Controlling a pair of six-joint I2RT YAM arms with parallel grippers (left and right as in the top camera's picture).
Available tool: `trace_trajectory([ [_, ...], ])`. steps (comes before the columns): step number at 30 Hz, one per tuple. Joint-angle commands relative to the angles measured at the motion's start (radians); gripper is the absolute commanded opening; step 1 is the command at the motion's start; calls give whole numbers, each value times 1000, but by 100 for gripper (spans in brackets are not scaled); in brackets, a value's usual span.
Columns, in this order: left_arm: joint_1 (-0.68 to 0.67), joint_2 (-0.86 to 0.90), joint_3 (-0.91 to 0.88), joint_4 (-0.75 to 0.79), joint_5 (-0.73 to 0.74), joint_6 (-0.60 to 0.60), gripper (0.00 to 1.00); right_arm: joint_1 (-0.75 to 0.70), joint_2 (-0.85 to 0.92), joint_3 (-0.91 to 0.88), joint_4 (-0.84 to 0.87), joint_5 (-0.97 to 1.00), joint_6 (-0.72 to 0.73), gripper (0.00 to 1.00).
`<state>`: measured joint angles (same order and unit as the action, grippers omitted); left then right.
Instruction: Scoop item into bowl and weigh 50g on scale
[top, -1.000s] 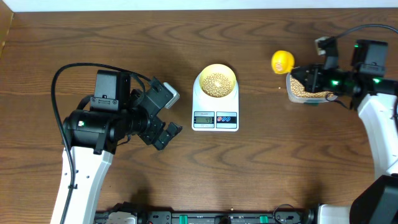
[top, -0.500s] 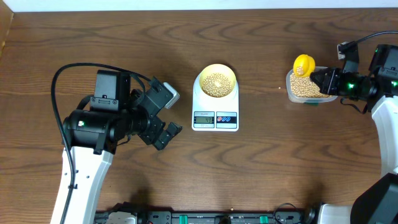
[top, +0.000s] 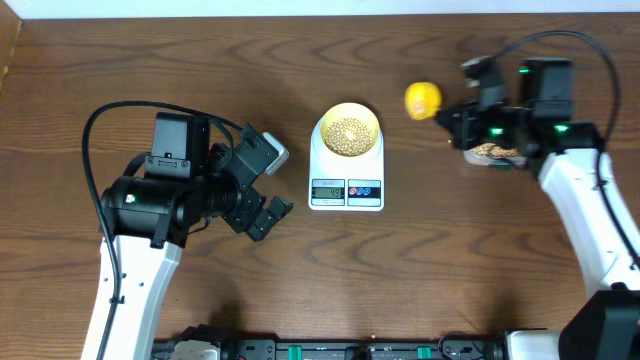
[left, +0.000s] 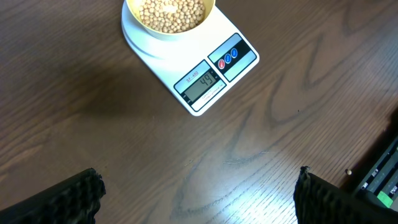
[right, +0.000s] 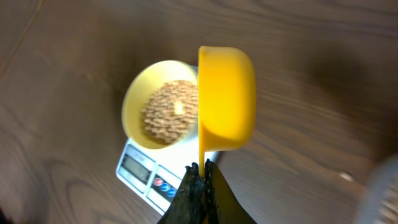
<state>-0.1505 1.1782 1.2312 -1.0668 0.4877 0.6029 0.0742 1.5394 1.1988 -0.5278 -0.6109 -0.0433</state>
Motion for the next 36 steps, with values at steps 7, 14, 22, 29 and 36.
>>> trace_trajectory([
  [7, 3, -2, -3, -2, -6, 6, 100, 238, -11, 16, 41, 183, -26, 1],
  [14, 3, -2, -3, -2, -6, 6, 99, 261, -10, 16, 63, 115, 19, 1],
  [22, 3, -2, -3, -2, -6, 6, 100, 254, -9, 16, 47, 189, -23, 1],
  [29, 3, -2, -3, -2, -6, 6, 100, 271, 0, 16, 63, 232, -26, 1],
  [36, 3, -2, -3, -2, -6, 6, 100, 279, 10, 16, 66, 164, -38, 1],
])
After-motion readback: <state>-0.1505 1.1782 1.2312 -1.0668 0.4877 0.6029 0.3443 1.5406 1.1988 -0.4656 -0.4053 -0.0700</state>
